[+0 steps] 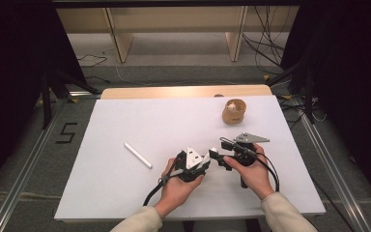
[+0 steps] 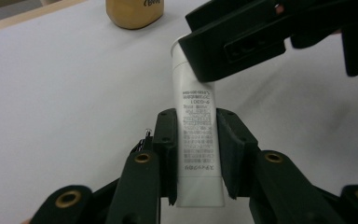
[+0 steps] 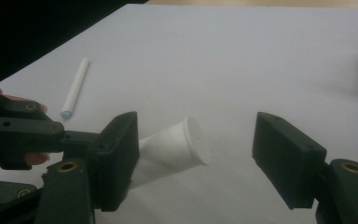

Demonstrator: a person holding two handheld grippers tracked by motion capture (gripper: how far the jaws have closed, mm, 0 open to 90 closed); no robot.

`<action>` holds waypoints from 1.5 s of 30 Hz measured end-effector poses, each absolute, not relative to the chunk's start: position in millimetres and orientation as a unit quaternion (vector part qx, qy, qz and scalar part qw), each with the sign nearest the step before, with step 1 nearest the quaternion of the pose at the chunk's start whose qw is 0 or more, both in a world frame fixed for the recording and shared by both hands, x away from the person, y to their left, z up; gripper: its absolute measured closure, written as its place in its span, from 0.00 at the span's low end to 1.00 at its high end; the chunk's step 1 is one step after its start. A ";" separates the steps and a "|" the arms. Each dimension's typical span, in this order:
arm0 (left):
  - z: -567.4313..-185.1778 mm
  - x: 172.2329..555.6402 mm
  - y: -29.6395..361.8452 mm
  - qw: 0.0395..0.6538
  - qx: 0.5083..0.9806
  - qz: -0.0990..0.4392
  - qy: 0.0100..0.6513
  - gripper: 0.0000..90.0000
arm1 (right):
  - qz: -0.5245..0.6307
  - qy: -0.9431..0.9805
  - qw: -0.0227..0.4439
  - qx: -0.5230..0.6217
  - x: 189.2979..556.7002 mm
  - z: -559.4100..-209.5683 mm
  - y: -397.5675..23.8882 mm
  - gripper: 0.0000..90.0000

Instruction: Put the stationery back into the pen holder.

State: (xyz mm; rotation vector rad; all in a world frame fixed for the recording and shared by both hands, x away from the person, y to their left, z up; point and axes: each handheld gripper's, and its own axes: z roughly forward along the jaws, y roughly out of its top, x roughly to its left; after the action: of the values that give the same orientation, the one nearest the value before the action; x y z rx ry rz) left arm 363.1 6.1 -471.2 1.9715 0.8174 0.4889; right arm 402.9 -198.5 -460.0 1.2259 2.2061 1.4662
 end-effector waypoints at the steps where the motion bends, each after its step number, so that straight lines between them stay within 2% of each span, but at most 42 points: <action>1: -471.2 362.9 5.6 0.460 0.799 0.198 0.332 0.78 | 0.503 0.749 0.105 0.419 403.4 -460.4 -198.4 0.36; 15: -467.2 360.2 5.1 0.485 0.781 0.204 0.337 0.78 | 0.540 0.709 0.022 0.452 406.8 -467.6 -196.7 0.40; 19: -466.8 359.8 4.9 0.488 0.779 0.207 0.336 0.78 | 0.550 0.699 0.005 0.457 406.4 -467.0 -196.0 0.50; 22: -466.6 359.7 5.3 0.488 0.779 0.207 0.335 0.78 | 0.551 0.696 0.001 0.460 406.5 -466.8 -196.6 0.52; 25: -467.4 360.0 5.0 0.488 0.778 0.209 0.336 0.78 | 0.558 0.688 -0.005 0.464 407.3 -465.4 -199.4 0.60; 28: -468.3 359.9 4.3 0.484 0.780 0.211 0.336 0.78 | 0.568 0.686 0.001 0.456 406.1 -462.5 -200.6 0.68; 33: -467.5 360.4 4.2 0.490 0.776 0.216 0.333 0.78 | 0.579 0.687 0.019 0.439 402.6 -455.6 -199.5 0.72; 37: -463.6 360.8 8.0 0.483 0.781 0.227 0.326 0.64 | 0.582 0.689 0.042 0.430 402.1 -450.0 -199.7 0.72; 39: -461.9 360.0 12.5 0.474 0.786 0.233 0.320 0.56 | 0.581 0.692 0.078 0.422 404.6 -443.2 -202.5 0.72; 43: -459.8 357.7 27.4 0.448 0.800 0.234 0.323 0.49 | 0.575 0.695 0.110 0.418 408.6 -438.1 -206.1 0.72; 45: -460.3 356.2 36.6 0.441 0.802 0.232 0.328 0.47 | 0.564 0.698 0.143 0.417 414.6 -434.6 -210.5 0.72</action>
State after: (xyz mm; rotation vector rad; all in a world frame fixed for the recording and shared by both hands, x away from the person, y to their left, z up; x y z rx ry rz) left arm 356.2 36.6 -460.3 1.9918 0.8151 0.5755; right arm 414.6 -210.5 -434.6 1.2012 2.0136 1.6271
